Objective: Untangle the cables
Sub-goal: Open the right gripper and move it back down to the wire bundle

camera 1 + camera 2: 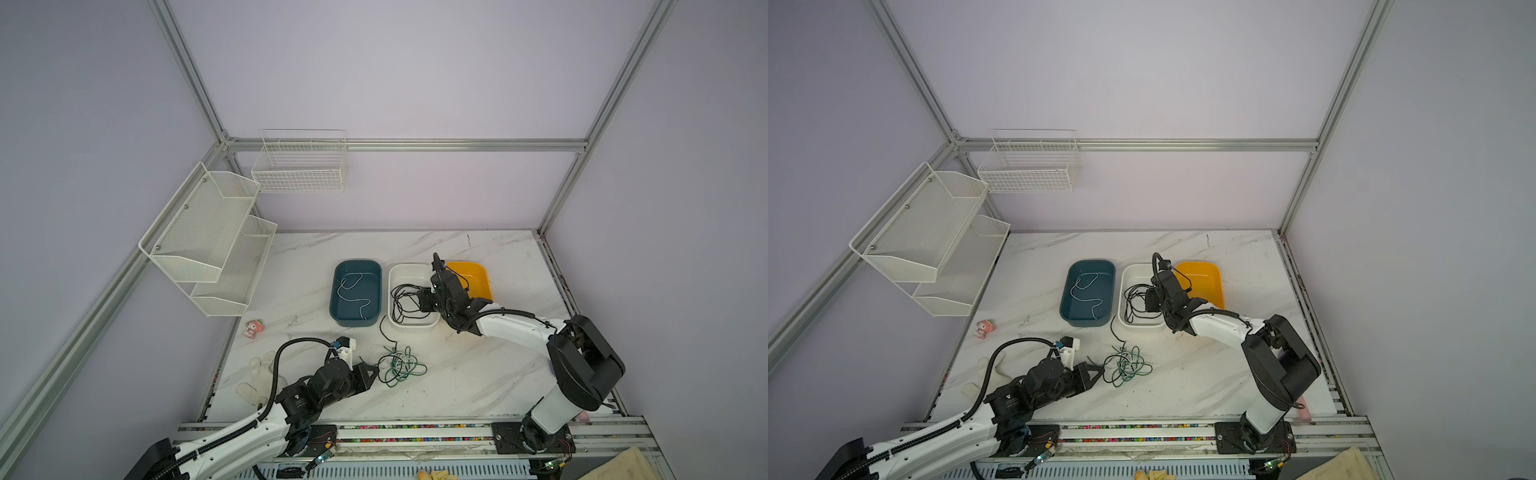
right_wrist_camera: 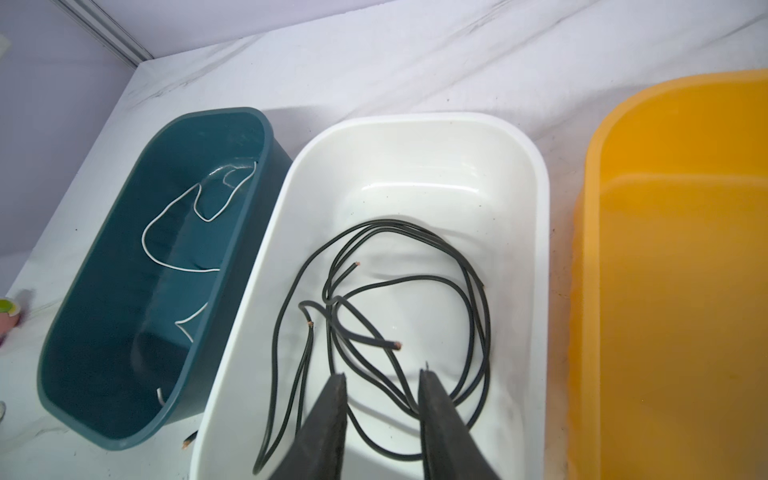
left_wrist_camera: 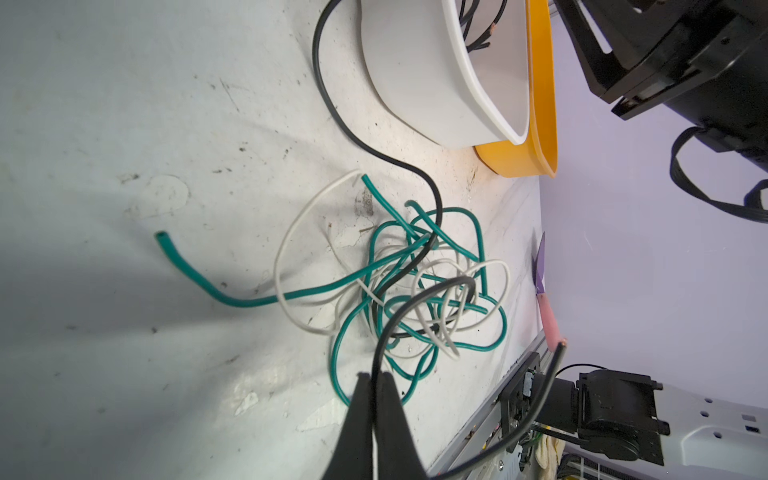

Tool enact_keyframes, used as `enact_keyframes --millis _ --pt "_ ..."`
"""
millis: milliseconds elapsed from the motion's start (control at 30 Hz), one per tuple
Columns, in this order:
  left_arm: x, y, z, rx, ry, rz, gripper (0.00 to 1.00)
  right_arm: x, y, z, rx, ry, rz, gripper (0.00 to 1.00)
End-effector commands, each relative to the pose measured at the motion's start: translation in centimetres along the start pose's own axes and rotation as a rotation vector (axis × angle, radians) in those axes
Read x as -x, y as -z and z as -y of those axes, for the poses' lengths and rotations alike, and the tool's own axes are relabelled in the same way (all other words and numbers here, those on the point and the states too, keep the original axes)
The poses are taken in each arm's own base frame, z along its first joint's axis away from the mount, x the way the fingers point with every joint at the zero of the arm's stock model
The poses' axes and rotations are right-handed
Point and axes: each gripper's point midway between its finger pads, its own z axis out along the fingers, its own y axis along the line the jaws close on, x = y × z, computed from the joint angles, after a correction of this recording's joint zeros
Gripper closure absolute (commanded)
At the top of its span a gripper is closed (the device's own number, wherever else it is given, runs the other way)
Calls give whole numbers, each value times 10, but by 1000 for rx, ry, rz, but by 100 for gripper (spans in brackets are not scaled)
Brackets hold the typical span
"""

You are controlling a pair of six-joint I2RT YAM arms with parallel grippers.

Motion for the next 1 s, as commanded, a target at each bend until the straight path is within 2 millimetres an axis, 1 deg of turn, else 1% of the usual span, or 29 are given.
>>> enact_keyframes --millis 0,67,133,200,267,333,467,533,633,700,767,833,967 --pt "14 5 31 -83 -20 32 100 10 16 -4 18 -10 9 65" --pt "15 6 35 -92 -20 35 100 11 26 -13 74 -2 10 61" --pt "17 8 40 -105 -19 40 100 10 37 -23 138 8 -2 60" --pt "19 9 45 -119 -19 43 100 4 48 -33 215 12 -16 60" --pt "22 11 52 -133 -19 47 100 -3 63 -41 291 16 -15 59" --pt "25 13 60 -151 -20 49 100 -6 81 -47 351 23 7 58" --pt "30 19 78 -197 -17 53 100 -24 113 -57 470 47 11 55" --pt "33 22 88 -223 -15 55 100 -36 123 -61 503 60 6 55" --pt "38 27 103 -254 -18 57 100 -57 133 -71 555 76 -10 54" --pt "41 30 112 -273 -21 56 100 -72 136 -78 570 102 -30 54" --pt "43 33 120 -288 -23 54 100 -83 136 -80 552 126 -43 54" --pt "46 37 127 -302 -25 58 100 -88 136 -79 548 115 -40 54" --pt "51 45 138 -320 -31 69 100 -94 135 -70 531 80 -28 54"
